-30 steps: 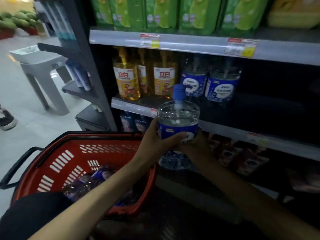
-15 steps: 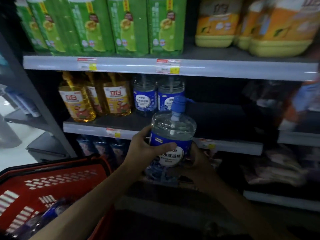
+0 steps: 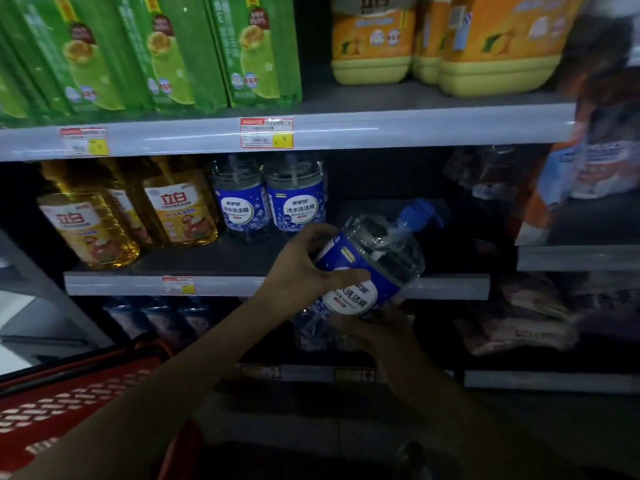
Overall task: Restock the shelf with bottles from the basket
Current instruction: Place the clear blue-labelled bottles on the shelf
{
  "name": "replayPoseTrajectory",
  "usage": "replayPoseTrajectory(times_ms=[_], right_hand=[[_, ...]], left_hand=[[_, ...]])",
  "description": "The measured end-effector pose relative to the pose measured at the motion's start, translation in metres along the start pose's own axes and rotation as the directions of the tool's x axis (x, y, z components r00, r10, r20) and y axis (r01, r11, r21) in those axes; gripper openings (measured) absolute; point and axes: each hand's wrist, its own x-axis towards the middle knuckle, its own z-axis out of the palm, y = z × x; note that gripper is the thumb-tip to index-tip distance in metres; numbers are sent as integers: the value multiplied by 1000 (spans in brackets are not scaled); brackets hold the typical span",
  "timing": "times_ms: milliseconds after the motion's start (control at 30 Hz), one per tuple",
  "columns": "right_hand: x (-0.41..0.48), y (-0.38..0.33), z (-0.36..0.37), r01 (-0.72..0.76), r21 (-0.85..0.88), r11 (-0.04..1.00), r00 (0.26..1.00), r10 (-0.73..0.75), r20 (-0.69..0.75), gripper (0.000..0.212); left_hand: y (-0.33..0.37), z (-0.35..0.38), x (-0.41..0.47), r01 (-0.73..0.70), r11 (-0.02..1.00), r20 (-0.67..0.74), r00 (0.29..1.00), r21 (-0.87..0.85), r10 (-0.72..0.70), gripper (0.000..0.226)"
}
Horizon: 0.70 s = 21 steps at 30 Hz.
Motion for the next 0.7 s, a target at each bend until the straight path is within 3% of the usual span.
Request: replayPoseTrajectory(times_ms=[67,167,333,533,700], right_hand=[[4,-7,-3,80,19,997,997,-80,13,74],[14,-20,-9,150,54,987,988,-152,30,58],[40,-39,-22,168,29,985,985,-167,-45,51],[81,-51,-35,248,-74,966,953,-257,-161,63],[113,-56,-50,306,-231,923,923,-347,-164,69]], left_hand=[[2,0,6,-38,994,15,999,100,36,75],[-2,-2,14,-122,951,-4,992,285,128,66],[-18,5,31,-174,888,-136,958,426,253,65],[-27,19,62,-128,887,-192,953,443,234,63],[-39,29,87,-118,966,-212,963,231,168,51]])
